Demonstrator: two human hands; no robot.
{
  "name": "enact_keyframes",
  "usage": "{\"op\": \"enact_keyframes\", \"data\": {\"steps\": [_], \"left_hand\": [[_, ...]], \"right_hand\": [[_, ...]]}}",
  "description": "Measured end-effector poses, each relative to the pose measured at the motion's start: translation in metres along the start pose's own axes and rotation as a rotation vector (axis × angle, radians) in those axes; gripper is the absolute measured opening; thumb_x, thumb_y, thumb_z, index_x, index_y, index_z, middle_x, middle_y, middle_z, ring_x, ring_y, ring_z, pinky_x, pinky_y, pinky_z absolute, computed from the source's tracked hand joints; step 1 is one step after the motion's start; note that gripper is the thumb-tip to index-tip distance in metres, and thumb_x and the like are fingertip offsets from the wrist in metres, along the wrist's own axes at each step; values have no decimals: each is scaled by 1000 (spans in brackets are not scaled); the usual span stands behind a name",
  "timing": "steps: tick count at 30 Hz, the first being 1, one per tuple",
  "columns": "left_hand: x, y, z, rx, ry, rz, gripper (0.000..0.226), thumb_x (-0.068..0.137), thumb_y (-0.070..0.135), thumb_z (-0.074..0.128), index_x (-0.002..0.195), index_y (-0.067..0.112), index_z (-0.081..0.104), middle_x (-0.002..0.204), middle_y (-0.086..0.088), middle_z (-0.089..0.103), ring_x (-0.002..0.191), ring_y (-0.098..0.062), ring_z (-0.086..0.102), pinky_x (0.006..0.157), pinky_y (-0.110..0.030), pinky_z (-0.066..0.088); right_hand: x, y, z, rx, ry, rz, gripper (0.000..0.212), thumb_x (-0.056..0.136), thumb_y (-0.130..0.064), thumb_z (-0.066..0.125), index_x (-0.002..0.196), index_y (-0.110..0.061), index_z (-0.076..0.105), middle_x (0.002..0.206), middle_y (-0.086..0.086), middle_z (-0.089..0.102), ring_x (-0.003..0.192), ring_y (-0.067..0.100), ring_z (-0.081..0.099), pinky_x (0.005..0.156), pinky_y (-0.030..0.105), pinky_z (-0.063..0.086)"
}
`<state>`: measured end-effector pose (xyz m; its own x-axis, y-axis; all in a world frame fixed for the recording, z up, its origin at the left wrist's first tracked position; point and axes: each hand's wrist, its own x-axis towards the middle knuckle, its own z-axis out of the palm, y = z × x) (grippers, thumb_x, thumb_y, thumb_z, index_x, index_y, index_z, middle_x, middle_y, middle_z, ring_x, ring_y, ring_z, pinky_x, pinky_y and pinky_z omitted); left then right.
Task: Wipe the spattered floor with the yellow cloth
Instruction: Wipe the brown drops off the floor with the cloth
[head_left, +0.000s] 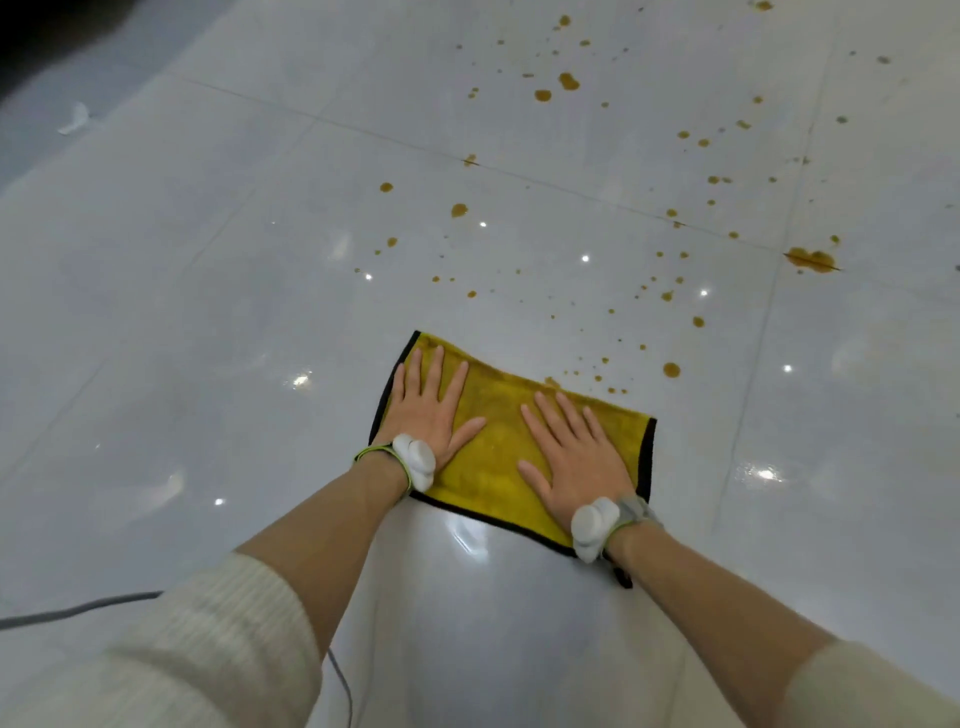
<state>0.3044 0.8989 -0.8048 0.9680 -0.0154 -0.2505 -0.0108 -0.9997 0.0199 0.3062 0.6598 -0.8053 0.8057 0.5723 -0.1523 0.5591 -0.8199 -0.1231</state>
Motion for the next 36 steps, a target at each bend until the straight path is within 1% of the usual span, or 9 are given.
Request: {"op": "enact_keyframes", "data": {"steps": [3, 10, 15, 19, 24, 26, 30, 32, 36], "left_hand": [[43, 15, -10, 11, 71, -17, 88, 84, 76, -3, 155, 25, 2, 163, -15, 1, 149, -38, -4, 120, -51, 2], [105, 14, -24, 17, 164, -20, 86, 86, 74, 5, 155, 23, 9, 163, -13, 6, 149, -36, 2, 121, -50, 5], [74, 25, -21, 14, 142, -66, 89, 85, 75, -3, 156, 23, 5, 163, -13, 3, 149, -35, 0, 121, -49, 4], [14, 46, -3, -4, 94, -60, 88, 85, 74, -5, 156, 23, 4, 162, -16, 2, 149, -38, -2, 120, -52, 5], [-34, 80, 8, 11, 52, -54, 79, 87, 73, -4, 154, 32, 1, 160, -23, 2, 146, -47, -2, 118, -58, 4], [-32, 85, 4, 32, 49, -28, 77, 87, 73, -4, 153, 33, 0, 160, -25, 3, 145, -50, -1, 118, -59, 6], [-20, 83, 6, 39, 88, 21, 78, 89, 73, 1, 154, 31, 7, 159, -26, 8, 145, -51, 3, 117, -59, 8], [-4, 88, 2, 20, 100, 31, 78, 89, 73, 4, 154, 31, 11, 159, -26, 9, 145, -51, 4, 117, -59, 8], [63, 108, -11, 22, 121, 37, 77, 87, 74, -1, 154, 35, 4, 160, -23, 5, 146, -48, 0, 118, -57, 4]], "right_hand": [[31, 39, -9, -17, 11, 17, 71, 94, -63, 18, 154, -25, 10, 162, -3, 9, 149, 19, 3, 121, 40, 6], [99, 79, -22, -46, 55, -27, 76, 92, -66, 12, 154, -23, 10, 162, -1, 11, 149, 20, 6, 121, 41, 7], [66, 65, -19, -24, 53, 35, 75, 93, -66, 12, 154, -22, 5, 162, 2, 3, 149, 20, -1, 122, 41, 5], [-1, 44, -7, -10, 12, 34, 75, 94, -64, 18, 154, -20, 10, 162, 3, 6, 149, 21, 2, 121, 42, 10], [-66, 37, -5, 4, -9, 161, 75, 94, -62, 21, 152, -14, 24, 159, 6, 19, 147, 24, 16, 119, 43, 17], [-76, 41, -8, 18, 2, 226, 74, 93, -61, 20, 151, -16, 25, 158, 8, 20, 146, 27, 19, 118, 45, 19], [-70, 47, -5, 49, -18, 273, 76, 93, -66, 16, 153, -20, 20, 160, 11, 14, 148, 32, 10, 120, 46, 15], [-60, 61, -7, 34, -14, 301, 78, 91, -68, 10, 153, -23, 16, 161, 9, 10, 148, 32, 6, 120, 45, 11], [-19, 117, -17, -25, 4, 341, 79, 87, -74, 6, 153, -31, 11, 162, 7, 8, 148, 33, 4, 120, 48, 7]]}}
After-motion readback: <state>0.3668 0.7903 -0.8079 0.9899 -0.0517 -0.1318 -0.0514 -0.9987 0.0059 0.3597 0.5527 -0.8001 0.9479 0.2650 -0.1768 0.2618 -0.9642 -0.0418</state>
